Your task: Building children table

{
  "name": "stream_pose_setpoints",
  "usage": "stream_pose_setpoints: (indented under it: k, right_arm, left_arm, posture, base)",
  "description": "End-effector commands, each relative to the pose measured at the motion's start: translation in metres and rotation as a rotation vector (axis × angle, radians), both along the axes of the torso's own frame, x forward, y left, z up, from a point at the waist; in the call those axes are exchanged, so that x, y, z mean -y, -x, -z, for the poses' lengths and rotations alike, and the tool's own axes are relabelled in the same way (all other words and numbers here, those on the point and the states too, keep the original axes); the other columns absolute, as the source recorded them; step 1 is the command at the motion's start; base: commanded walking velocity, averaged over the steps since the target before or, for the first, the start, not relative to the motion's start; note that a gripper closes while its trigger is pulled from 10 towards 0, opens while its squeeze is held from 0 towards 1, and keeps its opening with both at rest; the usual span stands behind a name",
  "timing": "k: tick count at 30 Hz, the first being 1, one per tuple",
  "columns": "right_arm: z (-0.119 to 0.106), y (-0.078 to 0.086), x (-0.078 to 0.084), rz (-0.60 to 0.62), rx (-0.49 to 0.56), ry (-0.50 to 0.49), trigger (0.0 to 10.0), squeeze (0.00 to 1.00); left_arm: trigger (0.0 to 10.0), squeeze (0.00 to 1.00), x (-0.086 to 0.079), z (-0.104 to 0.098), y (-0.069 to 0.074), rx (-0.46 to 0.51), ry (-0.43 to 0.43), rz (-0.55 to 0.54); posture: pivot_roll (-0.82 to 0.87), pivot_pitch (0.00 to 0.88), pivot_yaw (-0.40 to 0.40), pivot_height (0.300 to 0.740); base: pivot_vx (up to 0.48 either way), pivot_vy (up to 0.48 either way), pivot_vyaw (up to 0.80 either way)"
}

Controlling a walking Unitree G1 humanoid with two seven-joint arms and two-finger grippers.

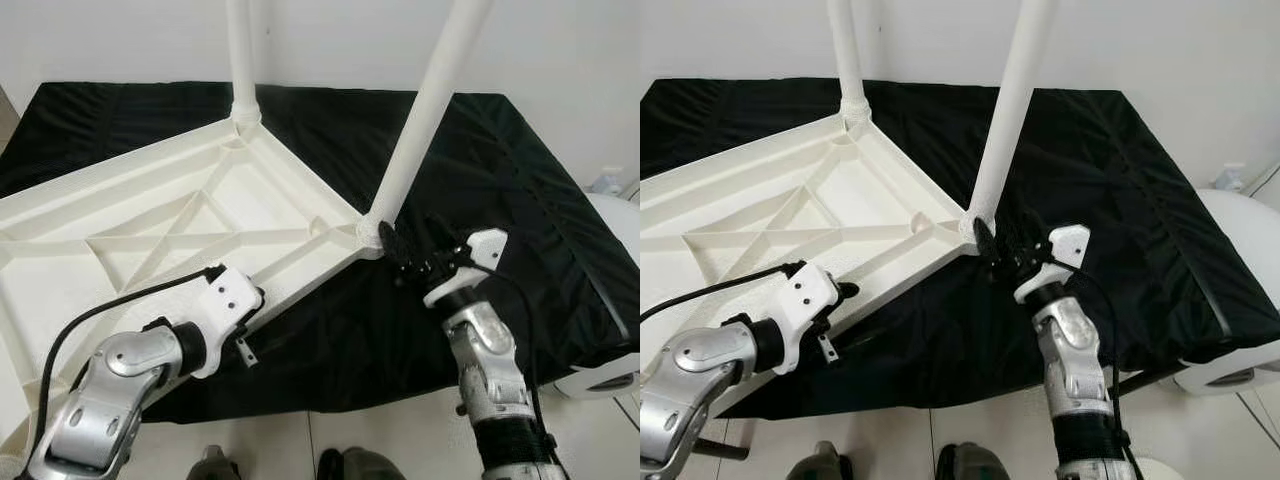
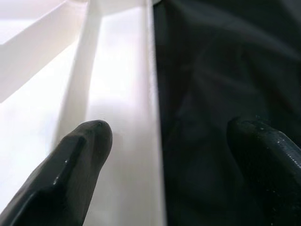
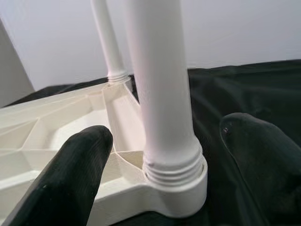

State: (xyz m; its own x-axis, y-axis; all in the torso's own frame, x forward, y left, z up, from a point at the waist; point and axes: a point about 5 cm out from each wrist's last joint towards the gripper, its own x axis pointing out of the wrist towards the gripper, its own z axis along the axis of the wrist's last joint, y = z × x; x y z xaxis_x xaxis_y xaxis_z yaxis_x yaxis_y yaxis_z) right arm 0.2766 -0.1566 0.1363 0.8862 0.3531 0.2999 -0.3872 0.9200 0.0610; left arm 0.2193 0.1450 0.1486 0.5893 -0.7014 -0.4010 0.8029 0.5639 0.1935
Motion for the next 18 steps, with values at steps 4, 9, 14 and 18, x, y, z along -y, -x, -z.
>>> stream_pose_setpoints:
  k: [4,9,14,18]
  right_arm:
    - [0.004,0.011,-0.002,0.0,-0.018,-0.007,10.0,0.0]
    - [0.012,0.027,-0.006,-0.021,-0.048,0.005,10.0,0.0]
    - [0.016,0.036,-0.008,-0.023,-0.073,0.016,10.0,0.0]
    - [0.016,0.038,-0.008,-0.017,-0.081,0.013,10.0,0.0]
  left_arm:
    - [10.0,0.0,-0.004,0.005,0.008,-0.061,-0.013,0.045]
    - [10.0,0.0,-0.011,0.009,0.01,-0.077,-0.037,0.01]
    - [10.0,0.0,-0.012,0.01,0.012,-0.08,-0.046,0.015]
    - [6.7,0.0,-0.013,0.01,0.013,-0.085,-0.042,0.011]
  posture:
    - [0.02,0.068,-0.074,0.74]
    - [0.02,0.065,-0.074,0.74]
    - [0.02,0.062,-0.071,0.74]
    - [0.02,0.062,-0.071,0.74]
  base:
    - [0.0,0.0,0.0]
    - [0.0,0.0,0.0]
    - [0.0,0.0,0.0]
    - [0.0,0.0,0.0]
